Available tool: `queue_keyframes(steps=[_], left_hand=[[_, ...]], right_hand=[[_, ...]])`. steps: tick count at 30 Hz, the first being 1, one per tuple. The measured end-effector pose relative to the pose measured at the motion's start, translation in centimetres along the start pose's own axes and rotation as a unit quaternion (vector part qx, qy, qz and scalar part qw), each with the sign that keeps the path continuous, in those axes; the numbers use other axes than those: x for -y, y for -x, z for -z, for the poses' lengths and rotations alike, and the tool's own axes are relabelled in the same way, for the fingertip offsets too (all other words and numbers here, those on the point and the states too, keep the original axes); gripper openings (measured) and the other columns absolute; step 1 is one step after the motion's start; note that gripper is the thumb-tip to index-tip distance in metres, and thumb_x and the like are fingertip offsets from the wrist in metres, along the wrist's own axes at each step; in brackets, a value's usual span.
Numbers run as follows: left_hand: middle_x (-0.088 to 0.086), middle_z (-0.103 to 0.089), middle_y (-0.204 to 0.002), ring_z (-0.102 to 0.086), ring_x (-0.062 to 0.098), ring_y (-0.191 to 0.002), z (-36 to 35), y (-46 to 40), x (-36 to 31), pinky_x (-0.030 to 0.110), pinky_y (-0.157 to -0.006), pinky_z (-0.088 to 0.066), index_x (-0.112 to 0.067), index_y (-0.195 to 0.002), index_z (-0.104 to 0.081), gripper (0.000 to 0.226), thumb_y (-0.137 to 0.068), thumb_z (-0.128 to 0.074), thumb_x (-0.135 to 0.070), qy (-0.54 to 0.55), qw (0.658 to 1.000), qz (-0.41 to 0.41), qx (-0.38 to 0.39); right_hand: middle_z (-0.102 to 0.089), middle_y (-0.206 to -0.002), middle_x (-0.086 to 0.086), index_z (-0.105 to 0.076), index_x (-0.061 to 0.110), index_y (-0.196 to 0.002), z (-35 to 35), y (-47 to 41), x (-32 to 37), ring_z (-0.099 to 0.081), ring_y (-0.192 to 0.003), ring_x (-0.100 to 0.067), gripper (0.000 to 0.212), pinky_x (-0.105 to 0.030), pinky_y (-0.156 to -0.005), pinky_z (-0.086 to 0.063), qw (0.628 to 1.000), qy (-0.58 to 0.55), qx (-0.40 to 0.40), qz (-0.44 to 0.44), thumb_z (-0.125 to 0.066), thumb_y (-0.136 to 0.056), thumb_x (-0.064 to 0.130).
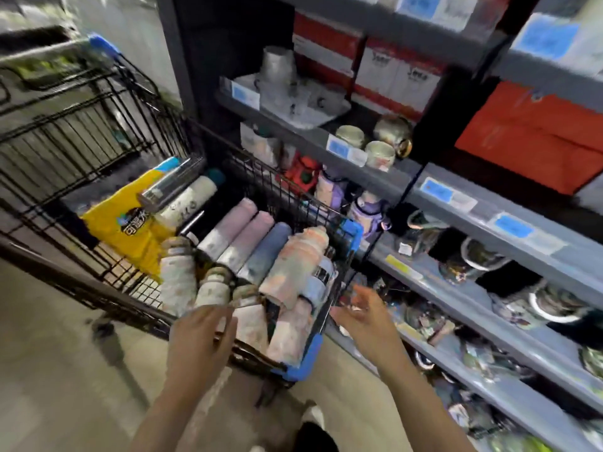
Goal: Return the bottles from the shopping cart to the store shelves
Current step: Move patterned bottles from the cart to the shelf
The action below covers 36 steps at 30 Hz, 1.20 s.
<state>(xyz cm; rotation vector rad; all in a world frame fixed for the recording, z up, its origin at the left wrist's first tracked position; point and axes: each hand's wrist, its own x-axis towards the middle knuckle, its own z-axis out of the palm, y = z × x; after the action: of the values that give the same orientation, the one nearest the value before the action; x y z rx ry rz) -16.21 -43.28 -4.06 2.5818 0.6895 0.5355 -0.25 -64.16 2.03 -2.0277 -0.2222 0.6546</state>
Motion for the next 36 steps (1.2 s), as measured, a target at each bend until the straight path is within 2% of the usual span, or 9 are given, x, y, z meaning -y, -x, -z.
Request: queue_keyframes(steps=[3,6,7,9,12,17,21,28,36], left_hand=[[0.009,-0.070,-0.105,-0.062,0.032,-0.106,-0.1,-2.1,2.6,0.052,-0.092,-0.041,-0.013,-0.102,-0.070,0.046,-0.089,-0.041,-0.046,-0.056,0.993,0.076,-0.065],[0.010,-0.063,-0.127,-0.046,0.031,-0.131,-1.2,-3.9,5.0,0.061,-0.109,-0.018,-0.014,-0.129,-0.058,0.063,-0.085,-0.043,-0.058,-0.125,0.982,0.144,0.000],[0.006,-0.061,-0.131,-0.042,0.030,-0.135,-1.7,-4.1,5.6,0.059,-0.111,-0.011,-0.018,-0.135,-0.054,0.071,-0.084,-0.041,-0.065,-0.154,0.975,0.157,0.032],[0.000,-0.060,-0.133,-0.041,0.026,-0.137,-2.3,-4.1,6.0,0.056,-0.113,-0.007,-0.024,-0.137,-0.052,0.077,-0.082,-0.032,-0.073,-0.206,0.962,0.167,0.066],[-0.002,-0.057,-0.137,-0.041,0.023,-0.137,-2.3,-4.3,5.8,0.053,-0.113,-0.013,-0.027,-0.138,-0.051,0.073,-0.085,-0.028,-0.070,-0.199,0.964,0.170,0.046],[0.001,-0.052,-0.141,-0.044,0.022,-0.132,-2.6,-3.9,6.1,0.052,-0.113,-0.019,-0.021,-0.141,-0.048,0.065,-0.086,-0.038,-0.055,-0.156,0.977,0.136,-0.043],[0.001,-0.056,-0.137,-0.050,0.022,-0.126,-3.0,-4.3,6.5,0.052,-0.109,-0.026,-0.017,-0.134,-0.057,0.059,-0.086,-0.044,-0.049,-0.165,0.978,0.104,-0.079],[0.001,-0.055,-0.137,-0.054,0.022,-0.120,-3.1,-4.3,6.5,0.047,-0.102,-0.032,-0.018,-0.131,-0.059,0.054,-0.086,-0.046,-0.046,-0.168,0.977,0.096,-0.088],[0.001,-0.055,-0.138,-0.051,0.020,-0.122,-2.5,-4.4,5.9,0.037,-0.101,-0.028,-0.021,-0.131,-0.059,0.054,-0.087,-0.043,-0.048,-0.141,0.980,0.127,-0.051]], right_hand=[[-0.046,-0.095,0.019,-0.035,0.028,-0.114,-1.7,-1.8,0.8,-0.049,-0.077,0.003,0.040,-0.019,-0.069,-0.045,0.999,-0.038,0.008,-0.034,-0.066,-0.090,0.016],[-0.045,-0.089,0.021,-0.045,0.030,-0.098,-3.9,-4.4,1.8,-0.048,-0.074,0.005,0.025,-0.024,-0.080,-0.040,0.997,-0.043,-0.012,-0.060,-0.065,-0.091,0.018],[-0.050,-0.097,0.017,-0.049,0.027,-0.106,-4.6,-5.6,1.8,-0.051,-0.083,0.002,0.025,-0.025,-0.083,-0.040,0.997,-0.044,-0.023,-0.064,-0.066,-0.090,0.021],[-0.047,-0.132,0.003,-0.035,0.015,-0.141,-6.4,-8.5,1.7,-0.050,-0.117,-0.016,0.065,-0.030,-0.094,-0.039,0.993,-0.048,-0.057,-0.087,-0.069,-0.087,0.032],[-0.032,-0.151,-0.009,-0.016,0.013,-0.151,-9.5,-13.4,0.9,-0.038,-0.135,-0.029,0.097,-0.039,-0.104,-0.038,0.983,-0.060,-0.105,-0.140,-0.071,-0.078,0.044],[-0.019,-0.155,-0.019,-0.003,0.007,-0.152,-13.5,-19.2,0.8,-0.021,-0.143,-0.034,0.107,-0.041,-0.111,-0.026,0.969,0.002,-0.148,-0.200,-0.069,-0.081,0.052],[-0.025,-0.148,-0.021,-0.001,0.011,-0.152,-14.9,-21.2,-0.2,-0.028,-0.136,-0.039,0.127,-0.048,-0.108,-0.031,0.964,0.042,-0.196,-0.178,-0.082,-0.063,0.055],[-0.018,-0.155,-0.018,0.000,0.013,-0.153,-14.9,-21.5,-1.7,-0.022,-0.139,-0.037,0.114,-0.041,-0.112,-0.017,0.971,0.043,-0.186,-0.145,-0.081,-0.073,0.027],[-0.025,-0.151,-0.018,-0.001,0.014,-0.153,-14.1,-21.6,-0.9,-0.026,-0.137,-0.039,0.120,-0.046,-0.112,-0.025,0.967,-0.008,-0.182,-0.176,-0.084,-0.068,0.027]])
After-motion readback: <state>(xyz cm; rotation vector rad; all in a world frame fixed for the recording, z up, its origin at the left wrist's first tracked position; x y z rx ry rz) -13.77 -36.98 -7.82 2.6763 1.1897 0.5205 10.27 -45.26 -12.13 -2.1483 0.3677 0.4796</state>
